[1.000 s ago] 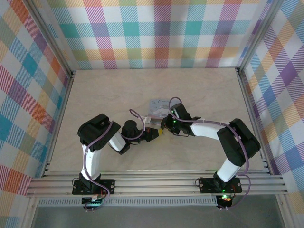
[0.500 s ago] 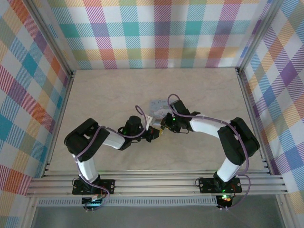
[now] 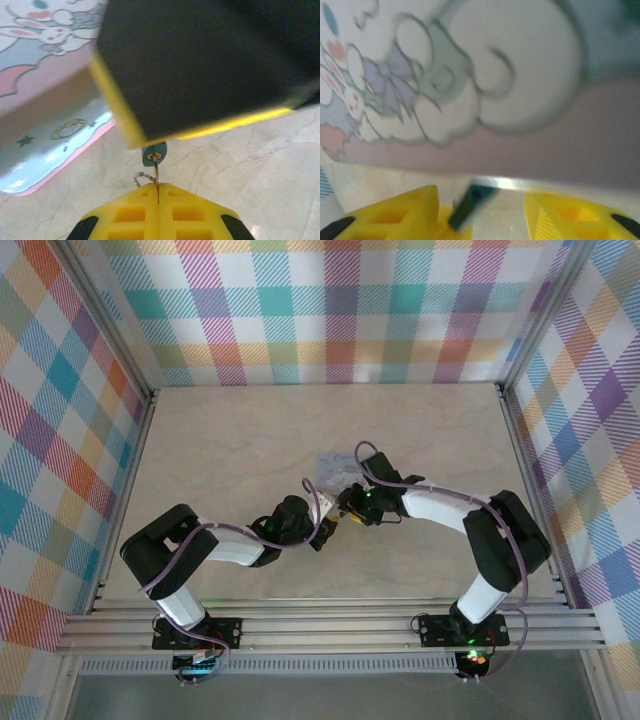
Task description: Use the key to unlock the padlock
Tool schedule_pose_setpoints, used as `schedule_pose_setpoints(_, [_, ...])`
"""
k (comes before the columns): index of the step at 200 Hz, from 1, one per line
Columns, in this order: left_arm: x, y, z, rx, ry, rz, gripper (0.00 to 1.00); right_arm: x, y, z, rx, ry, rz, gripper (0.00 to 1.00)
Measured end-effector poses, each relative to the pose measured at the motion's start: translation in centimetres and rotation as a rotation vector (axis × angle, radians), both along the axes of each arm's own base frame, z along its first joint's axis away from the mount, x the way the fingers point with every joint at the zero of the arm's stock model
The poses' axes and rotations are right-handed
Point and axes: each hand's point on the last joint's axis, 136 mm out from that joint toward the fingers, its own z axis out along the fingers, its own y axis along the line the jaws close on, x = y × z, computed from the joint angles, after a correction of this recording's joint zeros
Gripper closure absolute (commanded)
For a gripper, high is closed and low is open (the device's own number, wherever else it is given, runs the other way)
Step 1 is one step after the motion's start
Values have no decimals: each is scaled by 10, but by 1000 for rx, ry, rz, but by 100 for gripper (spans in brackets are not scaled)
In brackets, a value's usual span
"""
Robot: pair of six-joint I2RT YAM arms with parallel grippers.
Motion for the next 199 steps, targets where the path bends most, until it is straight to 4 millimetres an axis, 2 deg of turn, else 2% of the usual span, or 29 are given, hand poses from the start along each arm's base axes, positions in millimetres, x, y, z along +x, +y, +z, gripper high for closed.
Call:
schedule_pose_setpoints(35, [10, 11, -15, -75, 99, 66, 100, -11, -12, 8, 7, -19, -26, 40])
schedule_pose_setpoints(83, [10, 13, -20, -148, 173, 77, 100, -16, -18, -6, 9, -13, -63, 43])
schedule_pose_setpoints(109, [8, 13, -21, -148, 179, 71, 100, -13, -20, -8, 17, -27, -101, 44])
schedule_pose_setpoints(157, [3, 8, -15, -205, 244, 48, 100, 1, -22, 10, 64, -125, -171, 41])
schedule_pose_setpoints(199, [5, 6, -11, -289, 317, 49, 100, 10, -16, 7, 90, -154, -189, 41])
